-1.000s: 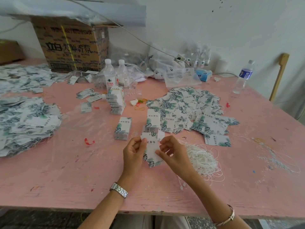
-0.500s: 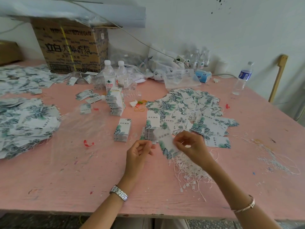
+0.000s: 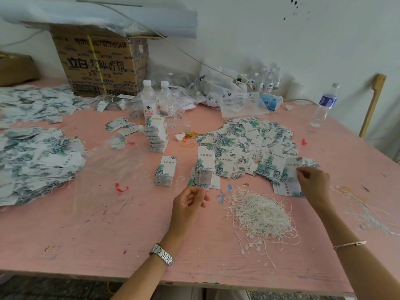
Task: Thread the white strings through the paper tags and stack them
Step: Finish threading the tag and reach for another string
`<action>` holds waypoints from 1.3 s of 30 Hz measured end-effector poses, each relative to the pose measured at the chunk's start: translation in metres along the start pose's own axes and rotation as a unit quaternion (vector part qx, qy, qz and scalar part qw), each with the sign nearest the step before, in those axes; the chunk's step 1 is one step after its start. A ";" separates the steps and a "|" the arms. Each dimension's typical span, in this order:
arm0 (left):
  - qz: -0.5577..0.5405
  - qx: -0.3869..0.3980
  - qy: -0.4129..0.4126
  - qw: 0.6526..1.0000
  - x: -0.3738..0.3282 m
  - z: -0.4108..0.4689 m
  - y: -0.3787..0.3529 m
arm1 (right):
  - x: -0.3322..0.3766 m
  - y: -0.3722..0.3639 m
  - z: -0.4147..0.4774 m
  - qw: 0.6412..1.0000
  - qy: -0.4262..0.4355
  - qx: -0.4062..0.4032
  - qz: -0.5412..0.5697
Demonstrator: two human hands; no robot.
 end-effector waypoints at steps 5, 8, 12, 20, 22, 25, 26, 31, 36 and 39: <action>0.008 0.003 0.000 1.000 -0.001 -0.001 0.000 | -0.007 -0.015 -0.009 0.995 0.026 0.059 -0.077; 0.009 0.004 0.003 1.000 -0.001 -0.002 -0.001 | 0.009 -0.017 -0.016 0.990 0.059 0.037 -0.126; 0.013 0.004 0.008 1.000 0.000 -0.002 -0.001 | 0.059 -0.030 -0.036 0.981 0.167 0.094 -0.034; 0.018 0.000 0.017 1.000 0.000 -0.003 -0.001 | 0.113 -0.064 -0.095 0.919 0.284 0.274 -0.009; 0.021 0.001 0.015 1.000 -0.001 -0.004 -0.001 | 0.117 -0.066 -0.097 0.915 0.292 0.276 -0.033; 0.035 0.002 0.011 0.999 -0.003 -0.004 -0.001 | 0.121 -0.065 -0.097 0.919 0.279 0.274 -0.050; 0.042 0.000 0.009 0.999 -0.003 -0.004 -0.001 | 0.124 -0.064 -0.097 0.924 0.270 0.270 -0.036; 0.079 -0.013 -0.027 0.996 -0.008 -0.004 -0.002 | 0.151 -0.052 -0.107 0.915 0.198 0.318 0.149; 0.098 0.036 -0.043 0.994 -0.007 -0.007 -0.005 | 0.180 -0.047 -0.129 0.878 0.212 0.374 0.211; 0.092 0.044 -0.038 0.994 -0.005 -0.008 -0.006 | 0.188 -0.048 -0.136 0.874 0.226 0.373 0.214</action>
Point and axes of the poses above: each hand's wrist, its own z-axis towards the middle knuckle, its own y-axis out of the back of the hand, x = y × z, the point moved 6 cm from there along z, towards the middle knuckle, and after that the axes turned 15 degrees about -x, right-handed, at the moved point
